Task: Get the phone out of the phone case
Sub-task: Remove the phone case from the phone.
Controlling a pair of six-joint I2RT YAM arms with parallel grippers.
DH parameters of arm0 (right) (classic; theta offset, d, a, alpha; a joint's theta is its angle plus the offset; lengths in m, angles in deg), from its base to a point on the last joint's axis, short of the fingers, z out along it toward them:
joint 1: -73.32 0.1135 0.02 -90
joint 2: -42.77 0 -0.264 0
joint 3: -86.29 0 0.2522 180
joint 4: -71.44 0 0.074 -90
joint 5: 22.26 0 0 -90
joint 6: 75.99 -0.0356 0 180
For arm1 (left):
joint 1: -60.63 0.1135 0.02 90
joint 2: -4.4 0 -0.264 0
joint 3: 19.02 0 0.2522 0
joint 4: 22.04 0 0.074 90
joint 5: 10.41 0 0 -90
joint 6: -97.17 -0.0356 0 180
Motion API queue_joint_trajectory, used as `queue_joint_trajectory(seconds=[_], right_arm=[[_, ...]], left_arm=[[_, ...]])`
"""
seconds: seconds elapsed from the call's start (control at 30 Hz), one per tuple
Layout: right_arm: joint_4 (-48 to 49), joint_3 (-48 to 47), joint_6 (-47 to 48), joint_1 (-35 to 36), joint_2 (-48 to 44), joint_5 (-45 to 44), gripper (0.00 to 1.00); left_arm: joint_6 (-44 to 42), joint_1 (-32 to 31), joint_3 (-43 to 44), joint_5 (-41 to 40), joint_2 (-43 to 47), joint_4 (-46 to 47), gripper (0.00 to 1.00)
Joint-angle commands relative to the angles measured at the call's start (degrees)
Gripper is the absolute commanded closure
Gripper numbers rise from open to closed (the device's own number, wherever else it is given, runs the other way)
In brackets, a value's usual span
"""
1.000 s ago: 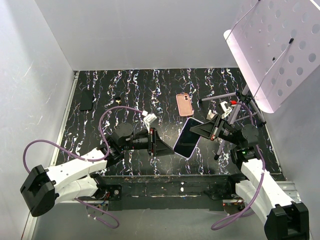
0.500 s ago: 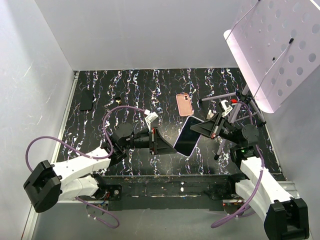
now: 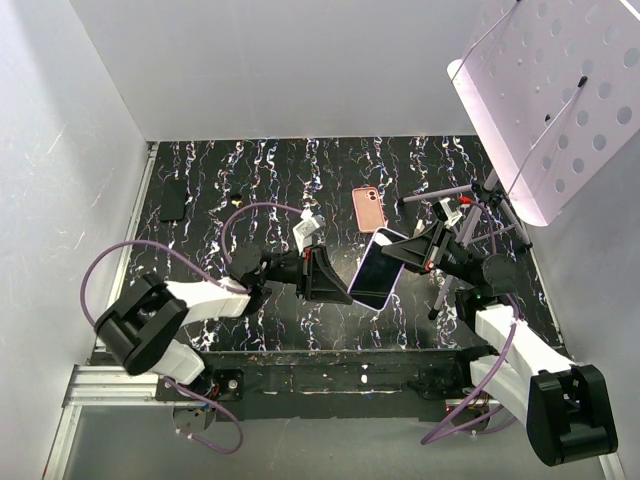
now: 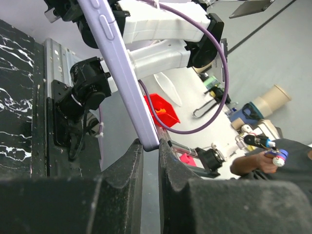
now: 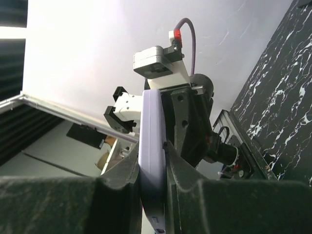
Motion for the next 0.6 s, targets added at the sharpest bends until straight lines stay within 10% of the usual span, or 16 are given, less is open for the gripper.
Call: queue_joint_trajectory(seconds=[0.0, 0.37, 0.57], right_arm=[[23.8, -2.8, -19.5, 2.8, -2.0, -7.0, 0.99], [23.9, -5.2, -25.7, 5.4, -3.4, -10.5, 0.99], [20.9, -4.0, -25.2, 6.5, -5.5, -12.5, 0.99]], left_arm=[[4.5, 2.3, 3.6, 3.6, -8.9, 15.7, 1.0], [-3.8, 2.6, 6.5, 6.9, -7.3, 11.3, 1.0], [-20.7, 4.3, 10.1, -7.8, -3.0, -23.2, 1.0]])
